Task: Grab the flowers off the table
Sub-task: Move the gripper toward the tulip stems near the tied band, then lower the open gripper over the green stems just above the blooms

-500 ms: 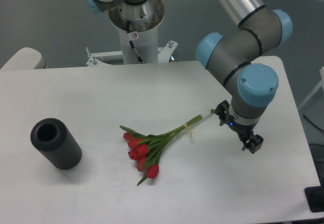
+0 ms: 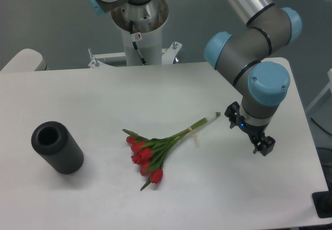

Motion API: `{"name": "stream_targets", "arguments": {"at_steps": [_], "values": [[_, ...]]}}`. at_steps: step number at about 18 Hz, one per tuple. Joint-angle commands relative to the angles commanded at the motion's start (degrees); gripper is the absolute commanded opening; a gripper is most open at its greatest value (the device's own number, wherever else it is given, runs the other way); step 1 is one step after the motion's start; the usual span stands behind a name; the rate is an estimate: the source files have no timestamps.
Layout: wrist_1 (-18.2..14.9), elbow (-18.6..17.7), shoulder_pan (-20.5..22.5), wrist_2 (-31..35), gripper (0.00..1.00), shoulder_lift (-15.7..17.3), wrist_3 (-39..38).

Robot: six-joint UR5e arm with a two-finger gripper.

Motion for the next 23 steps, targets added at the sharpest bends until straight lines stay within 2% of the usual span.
{"name": "stream_targets", "arguments": {"at_steps": [3,5,10,12,15,17,23], "values": [[0.2,-4.0,-0.4,-1.0,1.0,2.4,-0.5],[0.1,-4.8,-1.3,-1.1,1.0,2.7,-1.1],[0.6,-9.0,-4.4,-0.9,1.0,3.3,-8.9],[3.4,-11.8,-6.6,-0.9,1.0,3.4,-11.2],[8.4,-16.4,-7.3,-1.0,1.0,4.0,-12.5],[10.9,-18.0,-8.6,-1.0,1.0,4.2,-12.5],[13.4,-21.4,-11.5,-1.6,1.0,4.0,-19.2]]}}
